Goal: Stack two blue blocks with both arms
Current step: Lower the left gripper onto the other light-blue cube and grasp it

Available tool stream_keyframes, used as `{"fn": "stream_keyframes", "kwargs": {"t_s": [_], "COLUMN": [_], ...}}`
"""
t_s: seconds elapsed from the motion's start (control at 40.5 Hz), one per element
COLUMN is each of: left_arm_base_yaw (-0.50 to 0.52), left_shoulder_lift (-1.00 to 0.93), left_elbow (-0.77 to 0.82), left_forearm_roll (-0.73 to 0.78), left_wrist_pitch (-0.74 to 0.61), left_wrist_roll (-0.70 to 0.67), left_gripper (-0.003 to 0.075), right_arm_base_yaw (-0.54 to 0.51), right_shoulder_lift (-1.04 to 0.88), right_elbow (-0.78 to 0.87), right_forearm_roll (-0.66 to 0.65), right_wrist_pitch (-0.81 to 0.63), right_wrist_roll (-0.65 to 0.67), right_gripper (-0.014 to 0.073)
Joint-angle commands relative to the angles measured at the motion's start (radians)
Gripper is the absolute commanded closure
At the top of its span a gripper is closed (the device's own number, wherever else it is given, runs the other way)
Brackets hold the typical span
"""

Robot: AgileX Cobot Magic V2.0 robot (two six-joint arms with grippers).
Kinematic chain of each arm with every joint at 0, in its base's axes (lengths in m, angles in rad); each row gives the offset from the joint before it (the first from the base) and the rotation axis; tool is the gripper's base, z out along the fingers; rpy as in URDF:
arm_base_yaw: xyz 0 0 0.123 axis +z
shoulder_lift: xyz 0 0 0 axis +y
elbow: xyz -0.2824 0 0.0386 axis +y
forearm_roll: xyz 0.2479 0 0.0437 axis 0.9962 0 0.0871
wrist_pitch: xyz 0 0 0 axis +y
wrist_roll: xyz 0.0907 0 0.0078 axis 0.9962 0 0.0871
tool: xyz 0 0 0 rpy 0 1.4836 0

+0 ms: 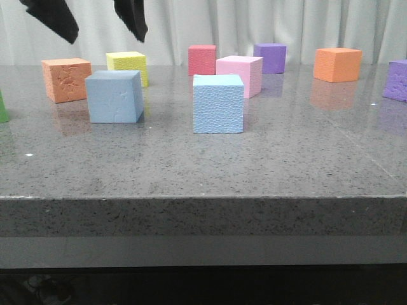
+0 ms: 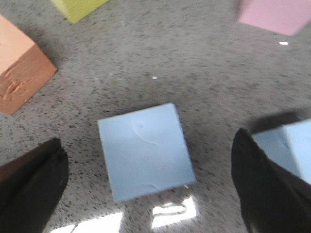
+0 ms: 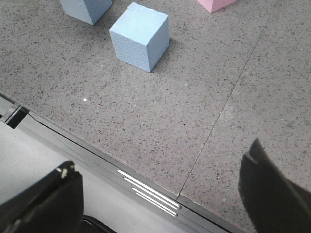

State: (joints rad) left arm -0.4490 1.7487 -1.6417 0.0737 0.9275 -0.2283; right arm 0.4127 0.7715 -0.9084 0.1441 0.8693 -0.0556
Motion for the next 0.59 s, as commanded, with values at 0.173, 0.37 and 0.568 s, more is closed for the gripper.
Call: {"fn": "stream_keyframes", "kwargs": {"t_s": [0.173, 0.37, 0.568], "left_arm_base_yaw": [-0.006, -0.006, -0.006], "left_shoulder_lift": [0.078, 0.126, 0.139], "left_elbow": [-0.098, -0.099, -0.099], "left_forearm_roll": [-0.001, -0.031, -0.031], "left_wrist_pitch": [-0.006, 0.022, 0.035], "left_wrist_roll": [-0.062, -0.062, -0.062], "left_gripper": [0.0067, 0.0067, 0.0129], "right_arm_base_yaw": [0.001, 0.001, 0.001], "right_shoulder_lift": [-0.005, -0.005, -0.005], "right_elbow": [-0.022, -0.022, -0.022], "right_forearm_roll": [0.009, 0.009, 0.009], "right_wrist_pitch": [-0.062, -0.062, -0.062], "right_wrist_roll": [-0.002, -0.002, -0.002], "right_gripper": [-0.006, -0.006, -0.006]}}
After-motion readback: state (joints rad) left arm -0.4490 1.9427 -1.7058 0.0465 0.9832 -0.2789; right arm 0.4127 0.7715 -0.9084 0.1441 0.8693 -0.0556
